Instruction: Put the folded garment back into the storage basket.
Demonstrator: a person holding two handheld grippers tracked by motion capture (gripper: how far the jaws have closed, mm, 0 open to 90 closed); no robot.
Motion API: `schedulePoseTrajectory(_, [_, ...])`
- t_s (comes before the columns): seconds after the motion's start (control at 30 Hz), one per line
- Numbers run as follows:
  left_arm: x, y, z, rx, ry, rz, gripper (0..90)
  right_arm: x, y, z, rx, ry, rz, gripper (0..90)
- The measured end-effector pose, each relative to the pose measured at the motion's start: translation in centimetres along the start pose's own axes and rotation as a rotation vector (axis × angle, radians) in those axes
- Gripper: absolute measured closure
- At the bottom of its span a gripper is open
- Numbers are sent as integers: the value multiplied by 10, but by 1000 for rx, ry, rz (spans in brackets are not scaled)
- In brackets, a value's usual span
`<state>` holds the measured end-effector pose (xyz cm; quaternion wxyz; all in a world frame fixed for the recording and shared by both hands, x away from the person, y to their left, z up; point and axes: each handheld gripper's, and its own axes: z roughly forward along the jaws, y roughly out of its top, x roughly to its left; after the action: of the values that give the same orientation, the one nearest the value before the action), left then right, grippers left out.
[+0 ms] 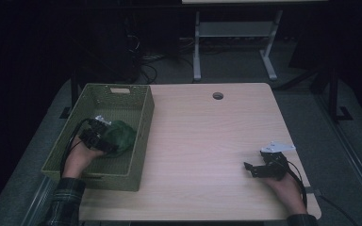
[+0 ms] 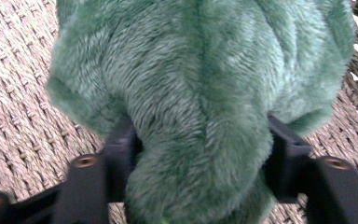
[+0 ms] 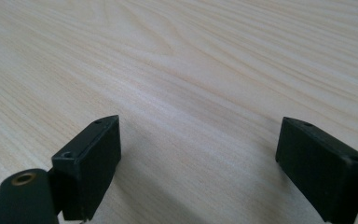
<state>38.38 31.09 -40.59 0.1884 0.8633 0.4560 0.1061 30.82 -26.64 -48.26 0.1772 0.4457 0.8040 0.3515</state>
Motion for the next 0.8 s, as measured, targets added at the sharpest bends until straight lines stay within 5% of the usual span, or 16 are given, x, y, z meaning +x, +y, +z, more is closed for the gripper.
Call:
schedulePoseTrajectory(0.23, [0, 0, -8, -25, 19, 2, 157, 0, 0, 0, 0, 0, -1, 136])
schedulePoseTrajectory(0.8, [-16, 16, -61, -183, -13, -1, 148, 0, 0, 0, -1, 0, -2, 136])
